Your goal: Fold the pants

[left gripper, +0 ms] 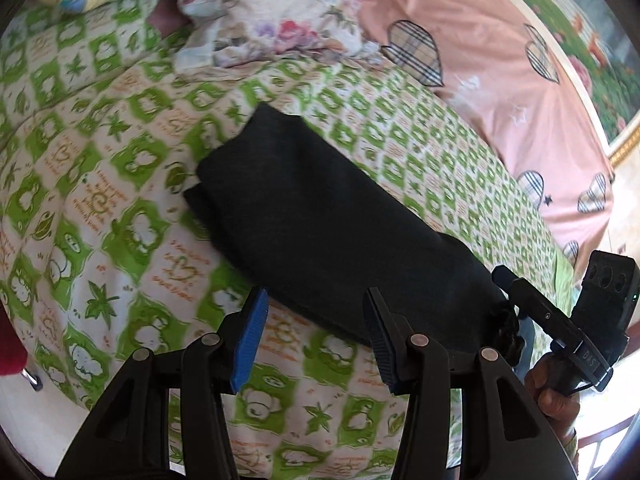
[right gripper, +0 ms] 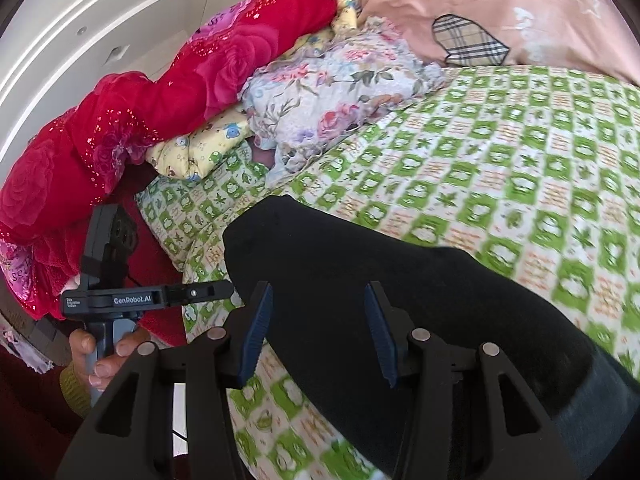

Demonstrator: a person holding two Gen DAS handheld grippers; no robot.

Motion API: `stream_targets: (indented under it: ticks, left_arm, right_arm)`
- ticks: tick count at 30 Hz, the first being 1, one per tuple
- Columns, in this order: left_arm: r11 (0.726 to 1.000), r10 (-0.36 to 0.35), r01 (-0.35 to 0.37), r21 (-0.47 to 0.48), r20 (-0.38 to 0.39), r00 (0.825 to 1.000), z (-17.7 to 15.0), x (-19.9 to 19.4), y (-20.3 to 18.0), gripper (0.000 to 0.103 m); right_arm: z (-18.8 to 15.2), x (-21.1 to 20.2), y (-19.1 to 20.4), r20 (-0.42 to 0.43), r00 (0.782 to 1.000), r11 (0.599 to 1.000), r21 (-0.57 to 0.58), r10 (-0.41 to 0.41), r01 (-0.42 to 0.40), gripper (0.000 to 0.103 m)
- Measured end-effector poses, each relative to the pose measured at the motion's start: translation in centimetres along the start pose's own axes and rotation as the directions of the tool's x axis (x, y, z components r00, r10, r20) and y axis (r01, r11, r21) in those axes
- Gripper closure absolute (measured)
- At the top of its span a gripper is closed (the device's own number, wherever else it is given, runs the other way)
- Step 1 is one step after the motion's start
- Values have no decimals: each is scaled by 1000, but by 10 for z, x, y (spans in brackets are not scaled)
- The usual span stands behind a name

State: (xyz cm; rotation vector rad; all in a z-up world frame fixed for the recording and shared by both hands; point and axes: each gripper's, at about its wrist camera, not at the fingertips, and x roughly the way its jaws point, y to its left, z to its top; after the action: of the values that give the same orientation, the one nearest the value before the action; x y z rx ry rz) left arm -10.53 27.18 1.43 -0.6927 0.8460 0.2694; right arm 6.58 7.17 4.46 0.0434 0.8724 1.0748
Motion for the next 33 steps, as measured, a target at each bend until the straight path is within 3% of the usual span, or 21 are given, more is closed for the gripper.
stream_targets:
  ticks: [7, 16, 24, 27, 29, 31, 33]
  left_arm:
    - [994, 40, -42, -99, -15, 999, 14, 14, 25, 53]
    - [983, 7, -14, -185, -38, 999, 31, 33, 49, 53]
    - [980, -7, 2, -198, -22, 1000, 38, 40, 55, 53]
    - [981, 2, -2, -194, -3, 1000, 38, 40, 54, 57]
    - [985, 22, -19, -173, 12, 1000, 39, 42, 51, 66]
    - [989, 48, -45, -144, 16, 999, 41, 45, 46, 71]
    - [990, 54, -49, -130, 28, 998, 43, 43, 40, 77]
  right_arm:
    - [24, 36, 8, -59, 997, 999, -30, 40, -42, 51]
    - [62, 104, 7, -179, 982, 995, -73, 61, -75, 51]
    - [90, 182, 13, -335, 941, 973, -196, 51, -123, 51]
    - [93, 207, 14, -399, 916, 964, -227, 40, -141, 51]
    - [93, 217, 15, -437, 898, 959, -231, 50, -166, 51]
    - [89, 225, 19, -466, 883, 953, -246, 45, -178, 60]
    - [87, 223, 24, -459, 888, 949, -265, 31, -170, 72]
